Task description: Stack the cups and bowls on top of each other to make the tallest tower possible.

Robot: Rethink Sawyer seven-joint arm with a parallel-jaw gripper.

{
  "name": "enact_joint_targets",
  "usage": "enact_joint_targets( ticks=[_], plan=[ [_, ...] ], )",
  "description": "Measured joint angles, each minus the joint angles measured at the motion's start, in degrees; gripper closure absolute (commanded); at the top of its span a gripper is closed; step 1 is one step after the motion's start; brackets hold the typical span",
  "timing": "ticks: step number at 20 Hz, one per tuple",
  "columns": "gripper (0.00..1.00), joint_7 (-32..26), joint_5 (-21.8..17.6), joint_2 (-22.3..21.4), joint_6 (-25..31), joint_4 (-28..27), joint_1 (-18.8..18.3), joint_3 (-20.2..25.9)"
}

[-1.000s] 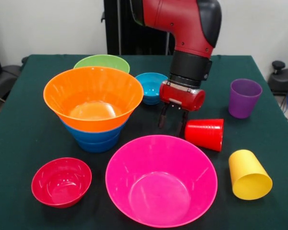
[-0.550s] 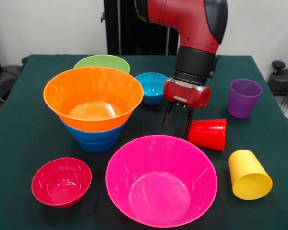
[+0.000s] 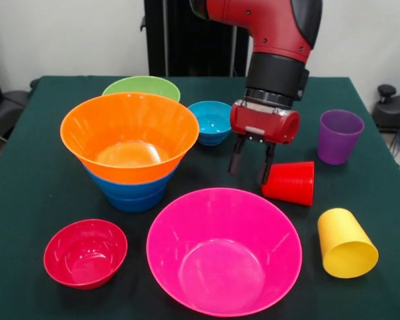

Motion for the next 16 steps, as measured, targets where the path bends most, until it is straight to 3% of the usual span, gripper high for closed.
enact_joint_targets(
  ticks=[9, 16],
  plan=[
    [0.00, 0.0, 1.1, -1.7, 0.0, 0.0, 0.0, 0.3],
    [0.00, 0.0, 1.3, 0.2, 0.0, -0.2, -0.1, 0.6]
  ],
)
